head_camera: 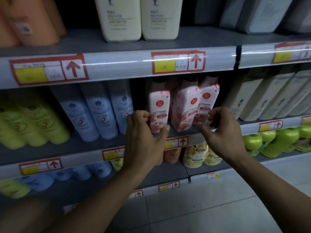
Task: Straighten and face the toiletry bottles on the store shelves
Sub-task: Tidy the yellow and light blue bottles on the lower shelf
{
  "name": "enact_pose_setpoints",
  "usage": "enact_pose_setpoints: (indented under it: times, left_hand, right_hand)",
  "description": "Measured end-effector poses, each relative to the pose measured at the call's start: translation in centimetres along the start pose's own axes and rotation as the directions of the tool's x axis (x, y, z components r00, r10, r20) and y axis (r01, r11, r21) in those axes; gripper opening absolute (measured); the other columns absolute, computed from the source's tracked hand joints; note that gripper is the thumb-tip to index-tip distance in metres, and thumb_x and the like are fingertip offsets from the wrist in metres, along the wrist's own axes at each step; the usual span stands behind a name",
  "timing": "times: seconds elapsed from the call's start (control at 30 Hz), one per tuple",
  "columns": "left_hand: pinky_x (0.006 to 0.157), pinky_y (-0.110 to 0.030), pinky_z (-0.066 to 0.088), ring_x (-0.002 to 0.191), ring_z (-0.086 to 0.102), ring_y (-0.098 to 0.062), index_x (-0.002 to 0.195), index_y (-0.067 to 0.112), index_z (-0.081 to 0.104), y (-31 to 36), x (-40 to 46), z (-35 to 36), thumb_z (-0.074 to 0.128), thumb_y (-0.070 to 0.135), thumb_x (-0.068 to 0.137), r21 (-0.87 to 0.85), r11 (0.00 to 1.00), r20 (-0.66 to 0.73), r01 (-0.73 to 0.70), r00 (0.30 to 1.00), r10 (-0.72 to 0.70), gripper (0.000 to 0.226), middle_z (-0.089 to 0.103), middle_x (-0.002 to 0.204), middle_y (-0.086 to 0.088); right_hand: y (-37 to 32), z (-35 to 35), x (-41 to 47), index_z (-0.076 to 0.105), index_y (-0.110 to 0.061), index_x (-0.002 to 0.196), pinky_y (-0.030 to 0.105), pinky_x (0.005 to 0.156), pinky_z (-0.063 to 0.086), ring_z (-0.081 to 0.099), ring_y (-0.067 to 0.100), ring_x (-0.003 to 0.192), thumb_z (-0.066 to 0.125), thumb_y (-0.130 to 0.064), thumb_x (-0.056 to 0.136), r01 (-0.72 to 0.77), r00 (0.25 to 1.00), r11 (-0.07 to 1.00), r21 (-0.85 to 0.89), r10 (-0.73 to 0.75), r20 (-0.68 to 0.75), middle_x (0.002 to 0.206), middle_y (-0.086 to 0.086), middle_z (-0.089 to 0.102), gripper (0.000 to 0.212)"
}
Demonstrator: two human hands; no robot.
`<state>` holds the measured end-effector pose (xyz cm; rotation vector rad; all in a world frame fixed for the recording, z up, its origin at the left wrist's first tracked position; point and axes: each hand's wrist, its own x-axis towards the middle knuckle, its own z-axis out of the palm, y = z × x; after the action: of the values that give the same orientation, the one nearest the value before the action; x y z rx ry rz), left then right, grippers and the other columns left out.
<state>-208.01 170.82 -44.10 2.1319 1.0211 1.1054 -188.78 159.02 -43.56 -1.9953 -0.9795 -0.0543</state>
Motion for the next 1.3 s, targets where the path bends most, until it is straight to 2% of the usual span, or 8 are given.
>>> enact_pose_setpoints:
  times: [0.1, 0.27, 0.37, 0.43, 0.57, 0.83, 1.03, 1.3]
  left_hand:
    - [0.085, -0.027, 0.043, 0.112, 0.054, -0.020, 0.129, 0.019, 0.041, -0.6, 0.1, 0.3, 0.084, 0.046, 0.081, 0.033, 0.999, 0.047, 0.034, 0.998, -0.035, 0.070, 0.037, 0.123, 0.005]
    - [0.092, -0.022, 0.038, 0.127, 0.048, -0.017, 0.150, 0.014, 0.027, 1.1, 0.2, 1.8, 0.084, 0.050, 0.079, 0.026, 0.997, 0.091, 0.069, 0.993, -0.071, 0.098, 0.035, 0.145, -0.005]
    - [0.098, -0.023, 0.035, 0.143, 0.042, -0.026, 0.160, 0.014, 0.014, 0.9, 0.2, 2.6, 0.083, 0.053, 0.080, 0.011, 0.990, 0.097, 0.138, 0.986, -0.138, 0.113, 0.026, 0.160, -0.008]
    - [0.098, -0.023, 0.035, 0.144, 0.041, -0.025, 0.162, 0.015, 0.010, 0.8, 0.5, 3.2, 0.083, 0.053, 0.079, -0.001, 0.987, 0.082, 0.162, 0.984, -0.161, 0.117, 0.026, 0.162, -0.006]
    - [0.105, -0.038, 0.050, 0.138, 0.049, -0.024, 0.159, 0.021, 0.016, 0.4, 1.6, 5.0, 0.088, 0.060, 0.065, -0.088, 0.981, -0.010, 0.176, 0.984, -0.177, 0.125, 0.040, 0.155, -0.005]
    - [0.091, -0.044, 0.060, 0.115, 0.062, -0.017, 0.140, 0.020, 0.032, 0.0, 2.9, 7.7, 0.093, 0.058, 0.061, -0.195, 0.956, -0.094, 0.219, 0.966, -0.240, 0.107, 0.057, 0.130, 0.001]
    - [0.082, -0.040, 0.063, 0.107, 0.067, -0.014, 0.134, 0.023, 0.033, -0.3, 3.2, 7.9, 0.094, 0.057, 0.062, -0.209, 0.952, -0.116, 0.224, 0.961, -0.252, 0.100, 0.061, 0.124, 0.003]
    - [0.078, -0.038, 0.064, 0.106, 0.069, -0.013, 0.136, 0.021, 0.033, -0.3, 3.2, 7.6, 0.091, 0.049, 0.073, -0.191, 0.957, -0.104, 0.216, 0.965, -0.239, 0.090, 0.064, 0.123, 0.005]
  right_hand:
    - [0.4, 0.1, 0.9, 0.049, -0.019, 0.118, 0.023, 0.071, 0.046, 0.057, 0.011, 0.093, 0.086, -0.040, 0.080, -0.060, 0.998, 0.998, 0.002, 0.060, -0.003, 0.109, 0.000, 0.056, 0.058]
    - [2.2, 1.1, 1.4, 0.034, -0.015, 0.146, 0.047, 0.100, 0.053, 0.052, 0.023, 0.122, 0.091, -0.047, 0.073, -0.093, 0.994, 0.995, 0.025, 0.094, -0.048, 0.132, 0.006, 0.047, 0.098]
    - [3.1, 1.9, 2.0, 0.020, -0.015, 0.157, 0.045, 0.110, 0.048, 0.048, 0.022, 0.134, 0.093, -0.045, 0.069, -0.124, 0.992, 0.988, 0.087, 0.122, 0.027, 0.145, 0.005, 0.045, 0.118]
    - [3.3, 2.4, 2.6, 0.016, -0.017, 0.159, 0.031, 0.112, 0.046, 0.045, 0.016, 0.140, 0.095, -0.040, 0.067, -0.114, 0.991, 0.980, 0.163, 0.101, 0.082, 0.153, 0.002, 0.044, 0.124]
    - [3.4, 2.7, 3.9, 0.014, -0.017, 0.160, 0.002, 0.093, 0.045, 0.053, -0.016, 0.119, 0.097, -0.032, 0.063, -0.082, 0.992, 0.934, 0.347, 0.042, 0.121, 0.151, -0.008, 0.047, 0.128]
    - [4.1, 3.7, 5.5, 0.022, -0.027, 0.153, 0.036, 0.101, 0.058, 0.061, 0.003, 0.125, 0.099, -0.034, 0.060, -0.011, 0.992, 0.920, 0.391, -0.038, 0.117, 0.139, -0.012, 0.055, 0.121]
    - [4.3, 4.0, 6.2, 0.029, -0.024, 0.148, 0.038, 0.103, 0.056, 0.059, 0.003, 0.126, 0.100, -0.046, 0.055, 0.000, 0.994, 0.940, 0.342, -0.039, 0.106, 0.137, -0.010, 0.056, 0.120]
    - [3.8, 4.5, 6.8, 0.037, -0.024, 0.139, 0.013, 0.093, 0.051, 0.059, -0.009, 0.115, 0.100, -0.046, 0.053, 0.002, 0.991, 0.947, 0.321, -0.045, 0.125, 0.125, -0.021, 0.060, 0.109]
